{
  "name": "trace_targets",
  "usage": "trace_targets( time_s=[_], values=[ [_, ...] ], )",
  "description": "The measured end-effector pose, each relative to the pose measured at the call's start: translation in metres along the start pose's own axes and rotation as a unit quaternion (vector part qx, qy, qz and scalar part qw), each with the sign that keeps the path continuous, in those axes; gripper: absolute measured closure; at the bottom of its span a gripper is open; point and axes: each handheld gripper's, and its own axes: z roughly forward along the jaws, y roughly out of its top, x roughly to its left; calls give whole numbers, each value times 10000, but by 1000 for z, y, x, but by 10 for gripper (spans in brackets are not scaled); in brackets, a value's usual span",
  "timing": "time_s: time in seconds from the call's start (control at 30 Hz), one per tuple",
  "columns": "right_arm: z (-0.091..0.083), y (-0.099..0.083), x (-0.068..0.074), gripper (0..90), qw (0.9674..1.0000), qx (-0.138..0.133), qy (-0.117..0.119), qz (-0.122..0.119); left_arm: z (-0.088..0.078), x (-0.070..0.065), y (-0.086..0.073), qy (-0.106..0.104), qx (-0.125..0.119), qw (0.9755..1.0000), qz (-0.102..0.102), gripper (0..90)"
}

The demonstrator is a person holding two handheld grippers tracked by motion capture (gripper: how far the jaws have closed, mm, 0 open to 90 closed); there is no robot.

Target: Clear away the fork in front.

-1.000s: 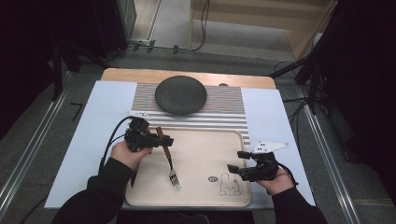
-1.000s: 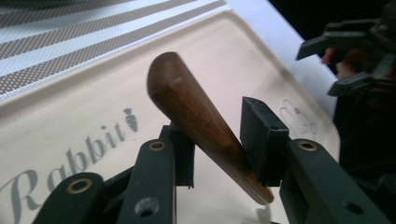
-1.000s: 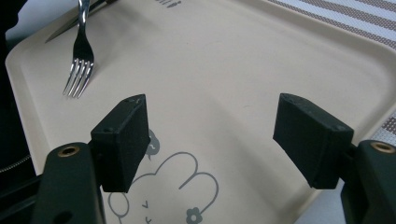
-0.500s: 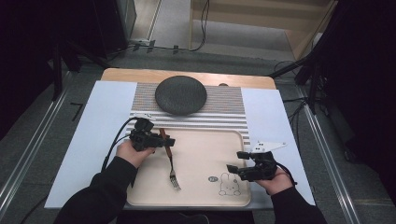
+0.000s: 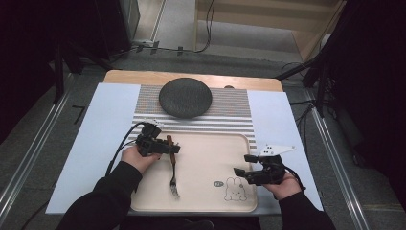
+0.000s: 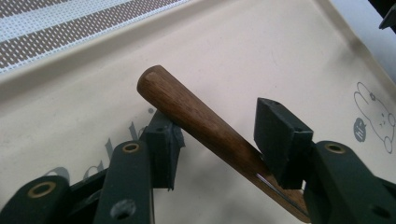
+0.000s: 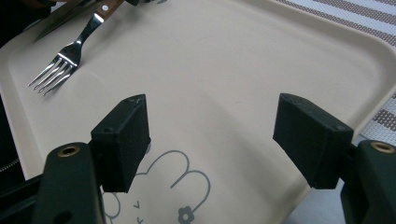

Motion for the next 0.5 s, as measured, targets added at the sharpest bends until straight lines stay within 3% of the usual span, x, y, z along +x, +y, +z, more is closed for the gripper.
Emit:
trace_targets(
  time_s=[0.13,0.27,0.5],
  values=[
    [0,0,0,252,10000,4,1,-4,-2,0,0,152,-47,9998,144,377],
    [0,0,0,252,10000,-9,-6,2,-4,2,0,206,-52,9997,81,374],
    [-1,0,0,252,10000,-7,-24,15,-10,-10,2,78,-327,9990,294,374]
  ],
)
